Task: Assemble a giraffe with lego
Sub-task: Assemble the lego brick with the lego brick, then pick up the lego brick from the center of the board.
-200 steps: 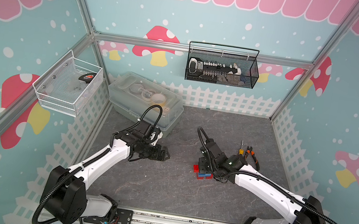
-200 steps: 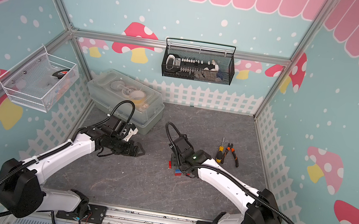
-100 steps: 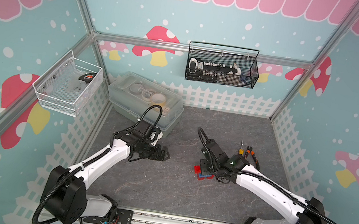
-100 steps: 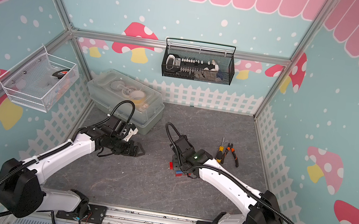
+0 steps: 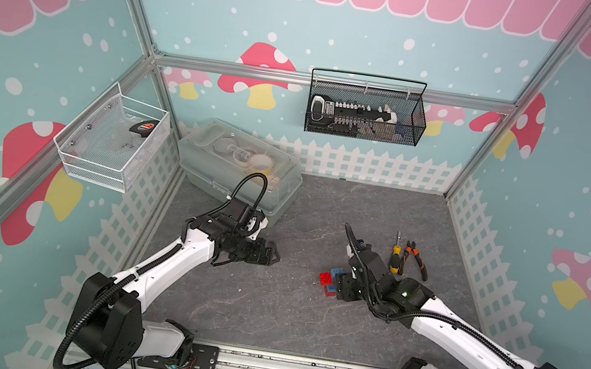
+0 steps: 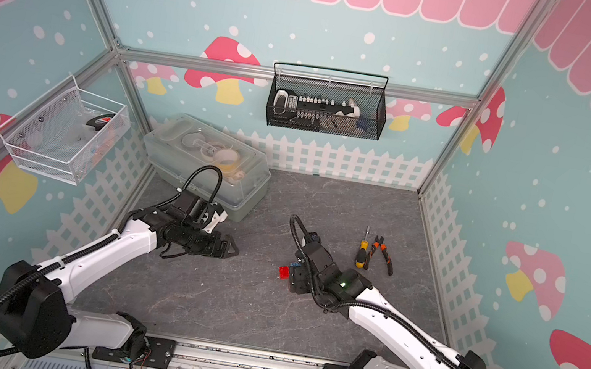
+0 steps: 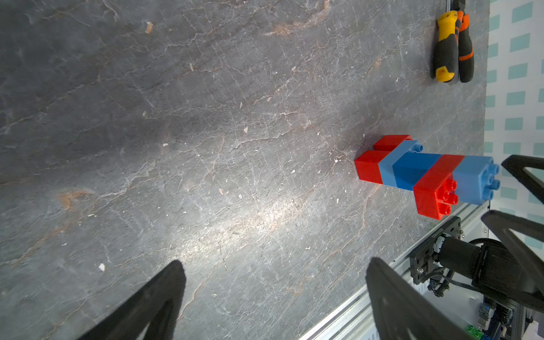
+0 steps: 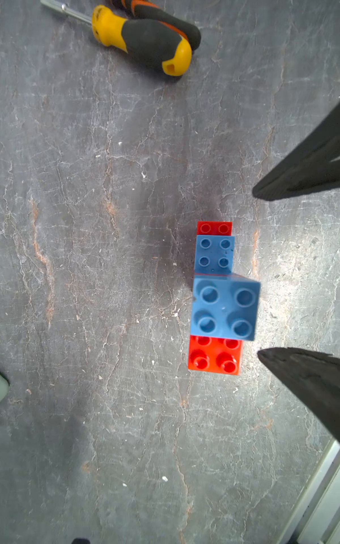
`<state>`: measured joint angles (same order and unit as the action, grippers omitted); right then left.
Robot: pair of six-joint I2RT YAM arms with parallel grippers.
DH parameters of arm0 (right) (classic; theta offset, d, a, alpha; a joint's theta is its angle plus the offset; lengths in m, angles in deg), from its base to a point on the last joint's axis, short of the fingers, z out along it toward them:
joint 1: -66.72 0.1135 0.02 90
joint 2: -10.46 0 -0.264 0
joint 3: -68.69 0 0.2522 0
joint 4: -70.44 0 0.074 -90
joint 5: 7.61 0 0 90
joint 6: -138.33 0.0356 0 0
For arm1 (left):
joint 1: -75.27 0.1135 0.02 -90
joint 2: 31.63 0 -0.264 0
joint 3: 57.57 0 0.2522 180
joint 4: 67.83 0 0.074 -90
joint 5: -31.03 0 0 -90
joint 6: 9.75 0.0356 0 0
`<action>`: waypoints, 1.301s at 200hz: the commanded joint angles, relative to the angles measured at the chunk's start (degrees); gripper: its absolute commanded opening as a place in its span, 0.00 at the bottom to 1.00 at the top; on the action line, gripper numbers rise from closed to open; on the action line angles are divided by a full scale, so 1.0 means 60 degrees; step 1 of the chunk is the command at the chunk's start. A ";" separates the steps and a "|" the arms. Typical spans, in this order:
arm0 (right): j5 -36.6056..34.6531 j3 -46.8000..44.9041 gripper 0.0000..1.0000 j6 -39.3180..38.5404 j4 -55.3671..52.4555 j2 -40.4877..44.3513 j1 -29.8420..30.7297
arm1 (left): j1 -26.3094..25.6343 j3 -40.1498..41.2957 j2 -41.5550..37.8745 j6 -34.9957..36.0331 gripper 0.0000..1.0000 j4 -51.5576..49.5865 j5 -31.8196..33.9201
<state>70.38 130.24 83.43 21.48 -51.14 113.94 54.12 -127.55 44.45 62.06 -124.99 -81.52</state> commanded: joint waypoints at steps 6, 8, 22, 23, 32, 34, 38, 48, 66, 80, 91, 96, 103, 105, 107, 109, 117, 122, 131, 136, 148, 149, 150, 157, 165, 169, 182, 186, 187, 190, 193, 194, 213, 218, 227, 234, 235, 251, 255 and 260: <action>0.0272 -0.0819 0.79 -0.0071 0.0893 0.0818 -0.0019 | -0.0050 -0.0004 0.0061 0.0030 0.96 0.0081 -0.0007; 0.0291 -0.0894 0.79 -0.0064 0.0950 0.0881 -0.0026 | -0.0050 0.0003 0.0061 0.0030 0.96 0.0083 -0.0007; 0.0389 -0.1400 0.78 -0.0019 0.1361 0.1276 -0.0008 | -0.0050 -0.0004 0.0071 0.0027 0.96 0.0083 0.0001; 0.0390 -0.1445 0.78 -0.0019 0.1387 0.1289 -0.0006 | -0.0050 -0.0004 0.0075 0.0028 0.96 0.0083 -0.0003; 0.0356 -0.1733 0.78 0.0017 0.1574 0.1516 0.0038 | -0.0057 -0.0004 0.0080 0.0035 0.96 0.0088 -0.0007; 0.0349 -0.1785 0.77 0.0023 0.1615 0.1557 0.0050 | -0.0052 -0.0004 0.0080 0.0031 0.96 0.0082 -0.0007; 0.0315 -0.1901 0.77 0.0039 0.1703 0.1624 0.0077 | -0.0050 -0.0004 0.0068 0.0030 0.96 0.0082 0.0010; 0.0154 -0.2217 0.76 0.0020 0.1971 0.1782 0.0190 | -0.0050 0.0010 0.0066 0.0025 0.96 0.0083 0.0030; -0.0201 -0.2697 0.76 -0.0047 0.2454 0.1901 0.0490 | -0.0050 -0.0004 0.0070 0.0019 0.96 0.0077 0.0023; -0.0395 -0.3022 0.76 -0.0117 0.2928 0.1889 0.0715 | -0.0061 -0.0003 0.0067 0.0025 0.96 0.0087 0.0050; -0.0568 -0.3229 0.76 -0.0185 0.3276 0.1795 0.0877 | -0.0050 -0.0004 0.0072 0.0021 0.96 0.0081 0.0059; -0.0676 -0.3343 0.76 -0.0205 0.3444 0.1744 0.0949 | -0.0052 -0.0004 0.0072 0.0026 0.96 0.0085 0.0060; -0.0868 -0.3481 0.75 -0.0249 0.3698 0.1662 0.1042 | -0.0049 -0.0004 0.0080 0.0023 0.96 0.0084 0.0069; -0.0917 -0.3541 0.75 -0.0259 0.3765 0.1645 0.1056 | -0.0050 -0.0004 0.0087 0.0024 0.96 0.0084 0.0067; -0.0954 -0.3578 0.75 -0.0273 0.3829 0.1615 0.1074 | -0.0046 -0.0004 0.0085 0.0025 0.96 0.0077 0.0074; -0.0979 -0.3624 0.75 -0.0291 0.3922 0.1593 0.1082 | -0.0049 -0.0004 0.0089 0.0028 0.96 0.0083 0.0075; -0.1065 -0.3822 0.75 -0.0325 0.4278 0.1528 0.1109 | -0.0049 -0.0004 0.0093 0.0030 0.96 0.0060 0.0085; -0.1115 -0.3947 0.74 -0.0333 0.4493 0.1508 0.1109 | -0.0058 -0.0017 0.0095 0.0030 0.96 0.0043 0.0092; -0.1209 -0.4150 0.74 -0.0373 0.4857 0.1506 0.1115 | -0.0055 -0.0007 0.0095 0.0044 0.96 0.0046 0.0100; -0.1245 -0.4282 0.74 -0.0398 0.5066 0.1533 0.1114 | -0.0048 -0.0003 0.0096 0.0044 0.96 0.0045 0.0098; -0.1420 -0.4535 0.74 -0.0468 0.5515 0.1594 0.1138 | -0.0050 -0.0004 0.0096 0.0044 0.96 0.0041 0.0099; -0.1443 -0.4558 0.74 -0.0468 0.5544 0.1595 0.1138 | -0.0050 -0.0004 0.0102 0.0044 0.96 0.0048 0.0097; -0.1464 -0.4577 0.73 -0.0477 0.5574 0.1595 0.1138 | -0.0050 -0.0004 0.0099 0.0044 0.96 0.0052 0.0096; -0.1513 -0.4688 0.73 -0.0547 0.5826 0.1574 0.1138 | -0.0051 -0.0004 0.0105 0.0044 0.96 0.0047 0.0107; -0.1475 -0.4692 0.72 -0.0654 0.5923 0.1468 0.1137 | -0.0058 -0.0004 0.0122 0.0048 0.96 0.0035 0.0113; -0.1461 -0.4684 0.72 -0.0687 0.5963 0.1405 0.1137 | -0.0050 -0.0004 0.0133 0.0045 0.96 0.0042 0.0102; -0.1355 -0.4708 0.72 -0.0777 0.6250 0.1207 0.1135 | -0.0050 -0.0004 0.0168 0.0045 0.96 0.0031 0.0103; -0.1353 -0.4747 0.71 -0.0800 0.6385 0.1163 0.1138 | -0.0050 -0.0004 0.0178 0.0046 0.96 0.0036 0.0093; -0.1360 -0.4759 0.71 -0.0805 0.6426 0.1152 0.1138 | -0.0050 -0.0004 0.0180 0.0045 0.96 0.0038 0.0087; -0.1367 -0.4790 0.71 -0.0822 0.6504 0.1124 0.1131 | -0.0053 -0.0004 0.0180 0.0044 0.96 0.0040 0.0087; -0.1393 -0.4818 0.71 -0.0835 0.6595 0.1090 0.1127 | -0.0050 -0.0015 0.0169 0.0044 0.96 0.0040 0.0078; -0.1402 -0.4824 0.71 -0.0844 0.6612 0.1079 0.1133 | -0.0043 -0.0017 0.0176 0.0044 0.96 0.0040 0.0079; -0.1466 -0.4905 0.70 -0.1006 0.7012 0.0934 0.1138 | -0.0052 -0.0004 0.0141 0.0044 0.96 0.0031 0.0144; -0.1469 -0.4913 0.70 -0.1021 0.7091 0.0875 0.1138 | -0.0050 -0.0003 0.0141 0.0044 0.96 0.0030 0.0140; -0.1482 -0.4865 0.70 -0.1082 0.7191 0.0732 0.1131 | -0.0053 -0.0004 0.0146 0.0044 0.96 0.0026 0.0147; -0.1483 -0.4811 0.70 -0.1116 0.7224 0.0587 0.1137 | -0.0053 -0.0004 0.0168 0.0044 0.96 0.0031 0.0129; -0.1484 -0.4813 0.70 -0.1117 0.7241 0.0571 0.1138 | -0.0051 -0.0004 0.0175 0.0044 0.96 0.0029 0.0134; -0.1478 -0.4786 0.70 -0.1146 0.7492 0.0282 0.1138 | -0.0047 -0.0018 0.0183 0.0044 0.96 0.0026 0.0111; -0.1490 -0.4786 0.70 -0.1143 0.7560 0.0219 0.1138 | -0.0050 -0.0018 0.0188 0.0058 0.96 0.0018 0.0113; -0.1513 -0.4775 0.69 -0.1146 0.7625 0.0152 0.1132 | -0.0053 -0.0018 0.0183 0.0059 0.96 0.0025 0.0121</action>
<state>62.40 101.69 78.14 63.18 -48.50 120.41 54.12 -127.55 45.21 62.06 -125.01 -81.28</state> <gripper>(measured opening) 0.696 0.958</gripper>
